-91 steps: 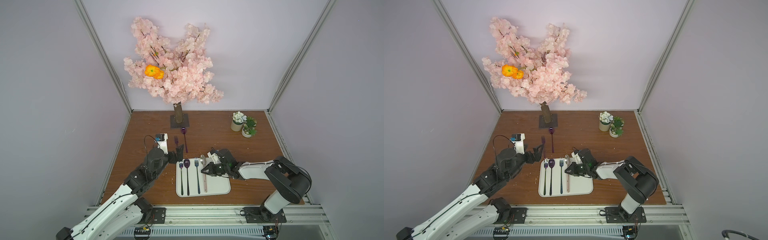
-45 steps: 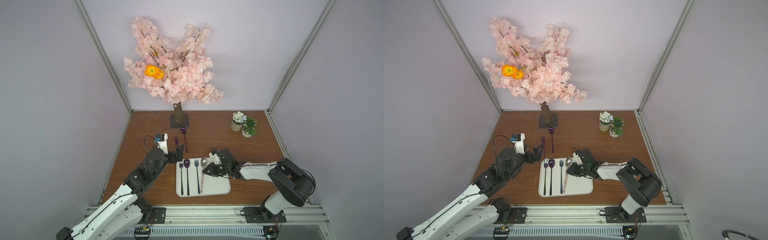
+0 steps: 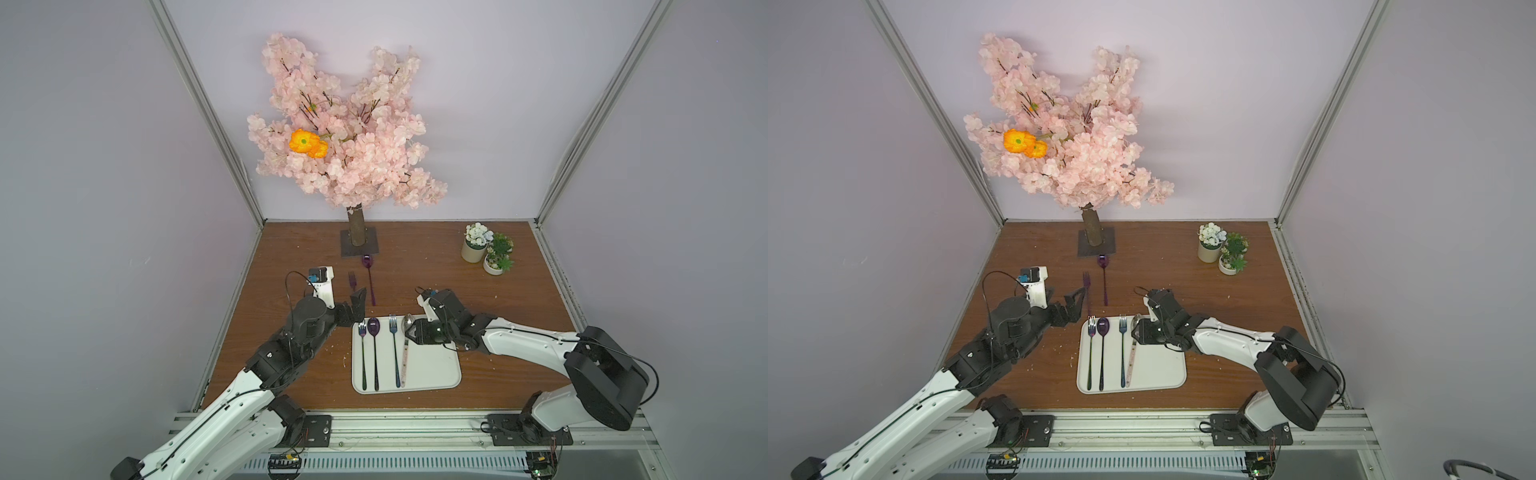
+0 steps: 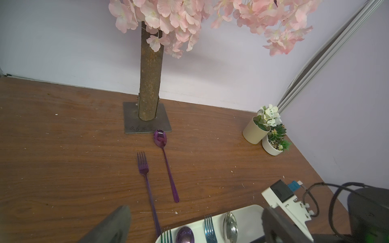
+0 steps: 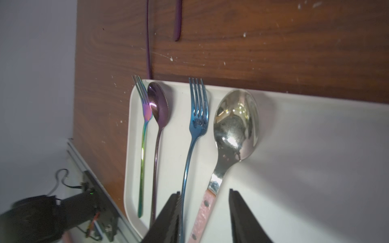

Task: Set the spoon and fork side by side
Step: Place the spoon on the tray, then adjust the spoon on the tray.

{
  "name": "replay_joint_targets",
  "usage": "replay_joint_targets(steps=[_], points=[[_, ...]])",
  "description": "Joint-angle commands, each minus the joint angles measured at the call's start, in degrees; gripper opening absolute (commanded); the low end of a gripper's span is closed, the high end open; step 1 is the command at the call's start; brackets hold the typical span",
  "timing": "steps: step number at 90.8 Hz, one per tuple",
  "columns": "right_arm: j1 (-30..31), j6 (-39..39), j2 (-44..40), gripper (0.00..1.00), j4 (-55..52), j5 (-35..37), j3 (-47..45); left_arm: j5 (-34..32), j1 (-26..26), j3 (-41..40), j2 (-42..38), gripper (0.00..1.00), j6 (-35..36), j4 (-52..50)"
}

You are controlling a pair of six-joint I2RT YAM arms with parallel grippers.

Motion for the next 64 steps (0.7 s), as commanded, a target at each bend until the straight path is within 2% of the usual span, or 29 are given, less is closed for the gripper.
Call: replay_joint_targets(steps=[1,10,21,38,64], points=[[5.15,-2.46,1.52,0.5,-13.99,13.68,5.9,-1.59,0.52,-0.62,-0.66,0.99,-0.4,-0.43],[9.84,-0.42,3.54,0.56,-19.55,20.93,8.47,-2.89,0.54,-0.34,-1.37,0.99,-0.51,-0.88],[13.25,3.35,4.96,0.54,-20.27,25.6,8.5,-4.97,0.55,-0.04,-2.77,0.99,-0.11,-1.84],[14.66,4.05,6.82,0.47,-17.28,24.59,8.21,-7.84,0.52,0.53,-4.43,0.99,0.56,-3.39],[15.61,2.79,10.66,0.45,-18.0,23.96,11.24,-8.76,0.52,-0.21,-6.02,0.99,0.21,-3.51]])
